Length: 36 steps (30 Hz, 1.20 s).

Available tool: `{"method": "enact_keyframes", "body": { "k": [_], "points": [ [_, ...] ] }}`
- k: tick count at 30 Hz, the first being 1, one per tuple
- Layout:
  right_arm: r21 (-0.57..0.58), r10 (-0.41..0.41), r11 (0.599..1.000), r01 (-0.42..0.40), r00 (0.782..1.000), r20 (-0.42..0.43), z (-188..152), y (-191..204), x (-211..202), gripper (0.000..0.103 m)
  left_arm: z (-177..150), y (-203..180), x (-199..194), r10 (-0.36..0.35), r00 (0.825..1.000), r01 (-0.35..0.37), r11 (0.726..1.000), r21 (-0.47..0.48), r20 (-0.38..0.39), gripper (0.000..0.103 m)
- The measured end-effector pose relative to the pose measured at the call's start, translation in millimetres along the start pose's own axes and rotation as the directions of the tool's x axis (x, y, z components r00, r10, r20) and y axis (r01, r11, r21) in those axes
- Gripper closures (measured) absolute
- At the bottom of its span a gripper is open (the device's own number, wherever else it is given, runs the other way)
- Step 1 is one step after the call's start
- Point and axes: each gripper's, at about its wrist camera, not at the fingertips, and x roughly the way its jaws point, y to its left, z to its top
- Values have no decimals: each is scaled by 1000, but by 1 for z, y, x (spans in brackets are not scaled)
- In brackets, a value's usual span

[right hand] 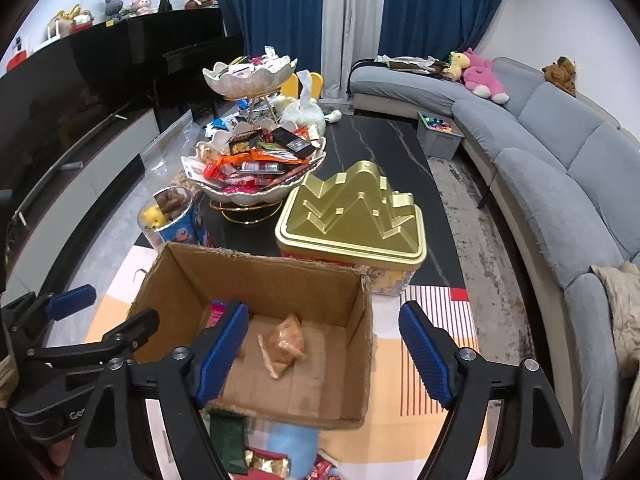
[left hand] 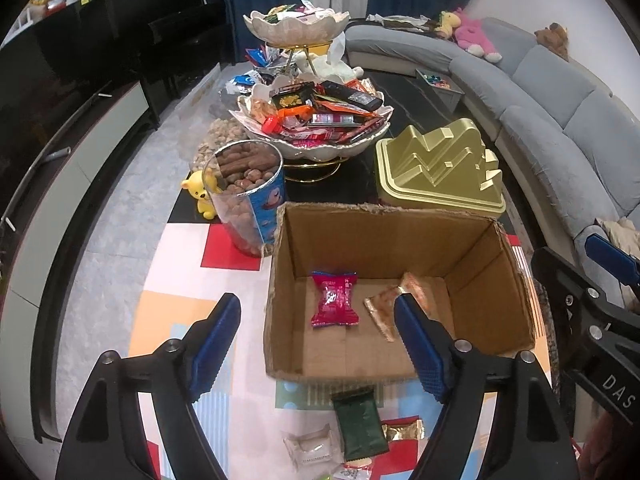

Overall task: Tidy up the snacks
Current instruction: 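Open the left tool over the box while the right tool releases the gold bag, then withdraw both tools from the box back toward the remaining snacks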

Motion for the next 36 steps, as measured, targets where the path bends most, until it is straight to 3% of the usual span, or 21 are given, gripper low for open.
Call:
{"method": "enact_keyframes", "body": {
  "k": [36],
  "points": [
    [22, -17, 1000, 16, 999, 27, -57, -18, -45, 24, -72, -11, -44, 37, 999, -37, 999, 0, -1, 23]
  ]
}}
